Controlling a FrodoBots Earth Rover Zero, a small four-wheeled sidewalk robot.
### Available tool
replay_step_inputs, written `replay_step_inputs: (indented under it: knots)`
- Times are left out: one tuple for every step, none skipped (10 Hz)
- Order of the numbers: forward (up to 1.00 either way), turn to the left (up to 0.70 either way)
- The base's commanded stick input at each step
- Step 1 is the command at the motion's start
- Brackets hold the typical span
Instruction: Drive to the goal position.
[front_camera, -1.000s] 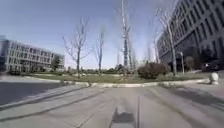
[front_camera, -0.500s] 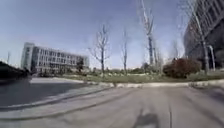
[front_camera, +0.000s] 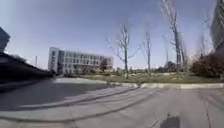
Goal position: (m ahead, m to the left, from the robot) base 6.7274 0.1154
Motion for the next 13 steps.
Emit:
replay_step_inputs:
  knots:
    - [0.7, 0.14]
    - [0.7, 0.0]
    - [0.7, 0.0]
    - [0.7, 0.0]
    - [0.7, 0.0]
    - [0.7, 0.0]
    - [0.7, 0.0]
    - [0.7, 0.0]
    - [0.78, 0.0]
    - [0.85, -0.16]
    - [0.85, -0.18]
    - [0.85, 0.0]
    - [0.85, 0.0]
